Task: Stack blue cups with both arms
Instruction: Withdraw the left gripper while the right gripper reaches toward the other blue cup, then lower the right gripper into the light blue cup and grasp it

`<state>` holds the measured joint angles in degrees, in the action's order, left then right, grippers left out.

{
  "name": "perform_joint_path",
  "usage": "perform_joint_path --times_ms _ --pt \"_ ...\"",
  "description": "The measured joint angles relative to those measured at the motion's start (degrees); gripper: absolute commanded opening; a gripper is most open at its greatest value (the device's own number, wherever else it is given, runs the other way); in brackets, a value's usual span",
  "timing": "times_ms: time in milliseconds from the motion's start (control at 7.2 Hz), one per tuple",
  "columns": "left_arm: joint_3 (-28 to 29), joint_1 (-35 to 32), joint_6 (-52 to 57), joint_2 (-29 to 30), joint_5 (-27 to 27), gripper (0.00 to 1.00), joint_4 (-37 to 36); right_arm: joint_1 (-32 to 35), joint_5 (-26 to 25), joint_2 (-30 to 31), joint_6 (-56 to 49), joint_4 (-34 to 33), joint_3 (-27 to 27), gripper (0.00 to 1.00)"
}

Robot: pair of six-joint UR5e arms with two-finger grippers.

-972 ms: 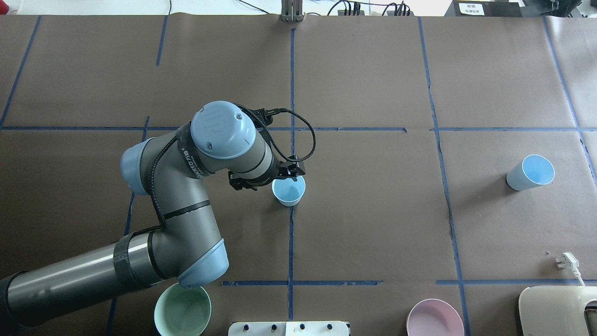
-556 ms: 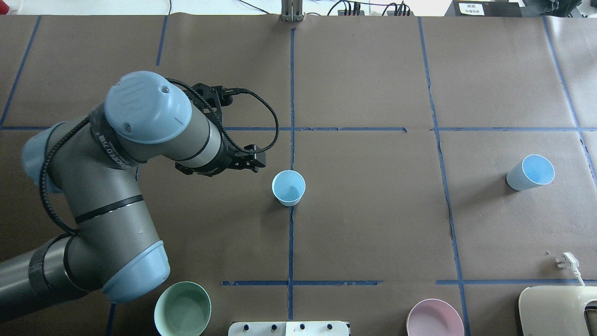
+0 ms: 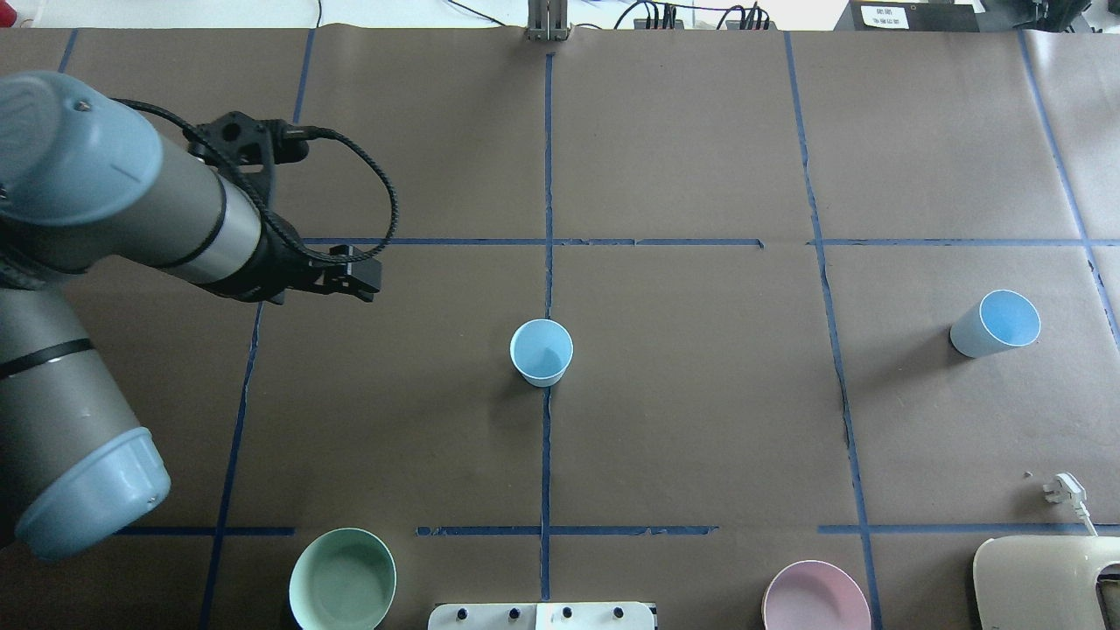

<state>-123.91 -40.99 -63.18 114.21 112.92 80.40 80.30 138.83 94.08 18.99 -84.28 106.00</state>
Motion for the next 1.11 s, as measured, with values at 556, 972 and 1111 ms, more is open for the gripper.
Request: perform_joint_path --times_ms 556,972,1111 --pt "-3.0 -9.7 12.8 -10.7 4.7 1.0 0.3 -10.9 -6.3 -0.1 13.1 16.4 -7.1 1.0" --pt "-4.0 -13.7 18.1 -14.0 7.5 1.0 0.0 -13.2 -6.0 0.3 17.3 22.5 -10.6 1.0" --pt "-4.1 -13.9 18.3 -14.5 7.8 1.0 0.1 -13.9 -5.7 0.6 17.5 22.7 -10.6 1.0"
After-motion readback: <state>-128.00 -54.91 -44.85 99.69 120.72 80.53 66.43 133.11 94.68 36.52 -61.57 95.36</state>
